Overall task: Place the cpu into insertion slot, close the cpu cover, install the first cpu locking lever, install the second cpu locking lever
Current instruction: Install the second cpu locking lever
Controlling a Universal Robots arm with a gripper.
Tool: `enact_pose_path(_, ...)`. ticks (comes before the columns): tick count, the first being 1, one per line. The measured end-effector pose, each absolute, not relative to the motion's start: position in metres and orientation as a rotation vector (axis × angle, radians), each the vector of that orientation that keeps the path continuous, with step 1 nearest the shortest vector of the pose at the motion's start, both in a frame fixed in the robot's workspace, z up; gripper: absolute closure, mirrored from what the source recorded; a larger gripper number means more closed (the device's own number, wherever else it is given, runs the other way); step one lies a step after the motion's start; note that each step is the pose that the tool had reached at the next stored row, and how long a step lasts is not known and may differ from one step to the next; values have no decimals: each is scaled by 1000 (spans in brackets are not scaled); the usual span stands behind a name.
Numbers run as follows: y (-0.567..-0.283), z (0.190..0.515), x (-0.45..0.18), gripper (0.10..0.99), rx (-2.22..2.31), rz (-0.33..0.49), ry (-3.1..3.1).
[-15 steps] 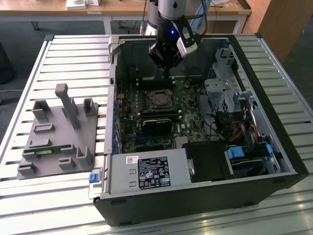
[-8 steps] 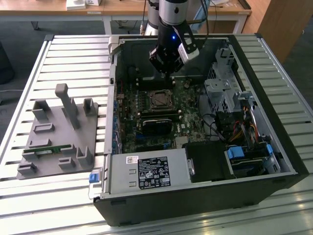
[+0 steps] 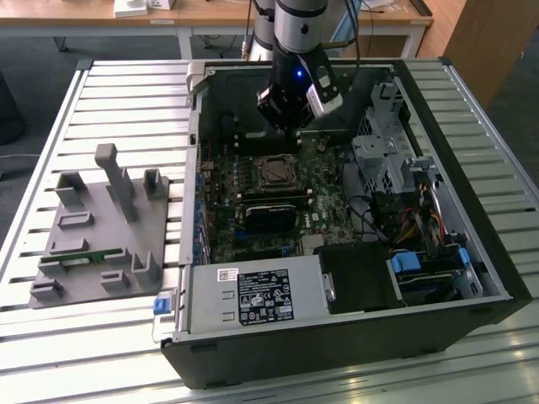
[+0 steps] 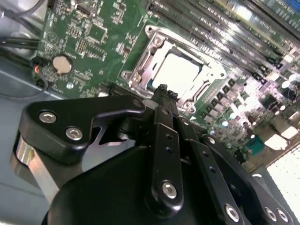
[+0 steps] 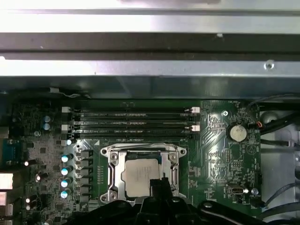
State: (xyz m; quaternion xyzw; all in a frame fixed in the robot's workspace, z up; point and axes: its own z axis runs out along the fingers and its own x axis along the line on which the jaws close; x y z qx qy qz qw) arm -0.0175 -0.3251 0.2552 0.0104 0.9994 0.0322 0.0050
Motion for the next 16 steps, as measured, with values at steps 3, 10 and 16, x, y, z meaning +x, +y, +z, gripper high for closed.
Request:
enact_pose_path(3, -327, 250, -18, 980, 33, 101, 3132)
enact_pose_path(10, -333, 243, -18, 980, 33, 103, 3136)
enact_pose_path(16, -338, 240, -18, 980, 33, 106, 3136)
